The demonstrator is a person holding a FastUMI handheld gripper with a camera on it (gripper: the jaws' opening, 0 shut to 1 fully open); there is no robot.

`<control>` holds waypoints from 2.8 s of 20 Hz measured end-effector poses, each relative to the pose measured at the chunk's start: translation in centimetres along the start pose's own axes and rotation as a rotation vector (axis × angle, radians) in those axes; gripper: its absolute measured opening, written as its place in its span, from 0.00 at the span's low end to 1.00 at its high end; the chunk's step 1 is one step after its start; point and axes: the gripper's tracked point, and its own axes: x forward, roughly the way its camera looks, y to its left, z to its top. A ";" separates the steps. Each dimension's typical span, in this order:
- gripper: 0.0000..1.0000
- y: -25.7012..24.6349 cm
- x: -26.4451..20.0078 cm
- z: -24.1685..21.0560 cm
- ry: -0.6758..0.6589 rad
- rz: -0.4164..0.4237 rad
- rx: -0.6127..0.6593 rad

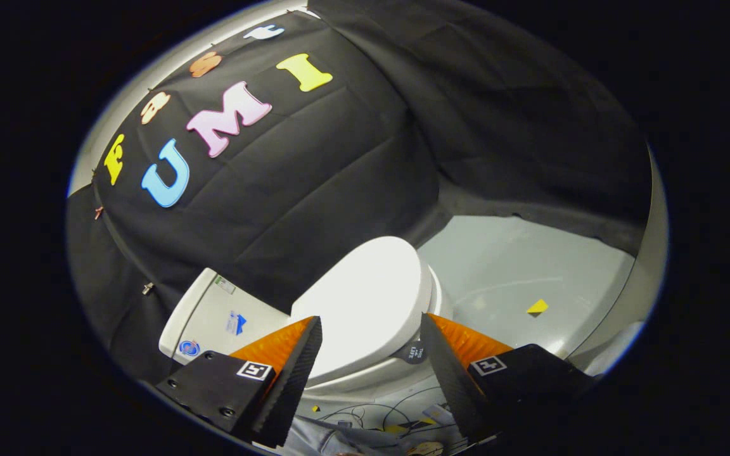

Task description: Open the toilet lid.

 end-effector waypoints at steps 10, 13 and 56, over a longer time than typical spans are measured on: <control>0.77 -5.7 7.8 -8.2 0.223 -0.056 0.158; 0.67 -6.6 8.9 -9.6 0.273 -0.062 0.191; 0.14 23.0 -0.9 -3.4 -0.084 0.106 -0.563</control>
